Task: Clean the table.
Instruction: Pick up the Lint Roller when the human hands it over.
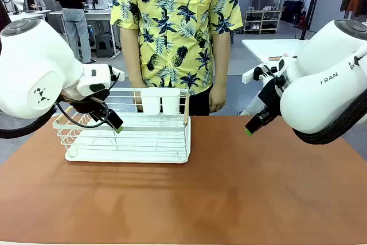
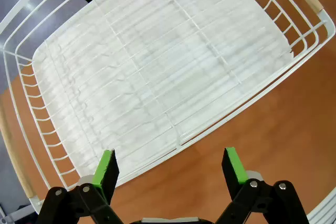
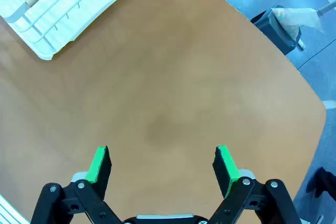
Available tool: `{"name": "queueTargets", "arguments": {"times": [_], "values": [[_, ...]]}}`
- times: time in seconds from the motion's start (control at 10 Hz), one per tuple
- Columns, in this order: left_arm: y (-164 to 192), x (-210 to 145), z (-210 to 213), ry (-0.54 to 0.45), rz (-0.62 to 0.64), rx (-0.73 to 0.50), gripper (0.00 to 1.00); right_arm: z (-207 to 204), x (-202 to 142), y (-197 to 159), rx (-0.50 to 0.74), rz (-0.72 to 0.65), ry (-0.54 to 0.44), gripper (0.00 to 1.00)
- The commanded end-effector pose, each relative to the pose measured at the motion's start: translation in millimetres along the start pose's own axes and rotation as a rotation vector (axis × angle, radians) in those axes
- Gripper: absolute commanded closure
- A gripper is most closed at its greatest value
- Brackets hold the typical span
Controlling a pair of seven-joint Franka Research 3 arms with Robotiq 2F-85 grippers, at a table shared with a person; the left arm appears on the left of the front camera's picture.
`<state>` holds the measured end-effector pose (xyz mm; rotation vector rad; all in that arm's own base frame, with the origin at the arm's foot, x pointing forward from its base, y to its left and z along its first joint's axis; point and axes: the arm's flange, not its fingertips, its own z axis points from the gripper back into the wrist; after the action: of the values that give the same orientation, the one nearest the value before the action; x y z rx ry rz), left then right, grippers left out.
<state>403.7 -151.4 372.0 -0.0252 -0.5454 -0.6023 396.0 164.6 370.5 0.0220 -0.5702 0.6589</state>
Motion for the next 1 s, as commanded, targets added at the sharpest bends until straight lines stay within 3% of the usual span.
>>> {"name": "queueTargets", "arguments": {"times": [0.0,0.9], "values": [[-0.2,0.0,0.0,0.0,0.0,0.0,0.0,0.2,0.1,0.0,0.0,0.0,0.0,0.0],[-1.3,0.3,0.0,0.0,-0.003,-0.001,0.0,-0.1,-0.1,-0.3,0.0,0.001,0.0,0.0]]}}
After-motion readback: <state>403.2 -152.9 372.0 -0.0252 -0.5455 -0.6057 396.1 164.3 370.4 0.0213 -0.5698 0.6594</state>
